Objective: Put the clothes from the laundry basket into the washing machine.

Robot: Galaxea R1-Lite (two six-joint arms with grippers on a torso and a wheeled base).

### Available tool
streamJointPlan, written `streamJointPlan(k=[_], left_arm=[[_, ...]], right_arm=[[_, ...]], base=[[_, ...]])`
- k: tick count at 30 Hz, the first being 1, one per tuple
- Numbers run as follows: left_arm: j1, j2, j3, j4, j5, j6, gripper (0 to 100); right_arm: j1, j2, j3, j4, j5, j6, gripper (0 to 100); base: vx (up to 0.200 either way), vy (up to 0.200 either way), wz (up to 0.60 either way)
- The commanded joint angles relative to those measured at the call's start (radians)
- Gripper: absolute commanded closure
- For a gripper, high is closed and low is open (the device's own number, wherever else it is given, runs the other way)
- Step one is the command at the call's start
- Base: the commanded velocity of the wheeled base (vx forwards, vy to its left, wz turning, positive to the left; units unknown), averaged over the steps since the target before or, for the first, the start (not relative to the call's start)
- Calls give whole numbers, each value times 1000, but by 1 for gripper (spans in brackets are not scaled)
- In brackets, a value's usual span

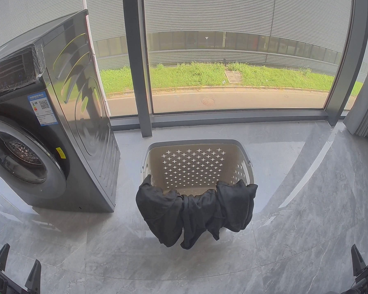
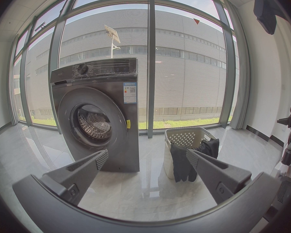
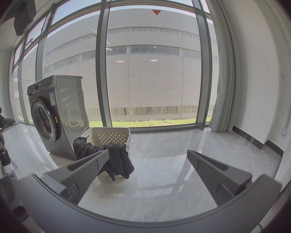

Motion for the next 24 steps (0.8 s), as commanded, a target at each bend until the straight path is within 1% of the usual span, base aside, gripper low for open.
streamJointPlan(k=[1, 20, 24], left_arm=[[0, -17, 16, 0, 0, -1, 0], [0, -17, 16, 0, 0, 2, 0], [0, -17, 16, 0, 0, 1, 0]], right_arm=[[-1, -12, 18, 0, 0, 0, 0], [-1, -12, 18, 0, 0, 0, 0], [-1, -12, 18, 0, 0, 0, 0]], base=[[0, 0, 0], [0, 0, 0], [0, -200, 0]])
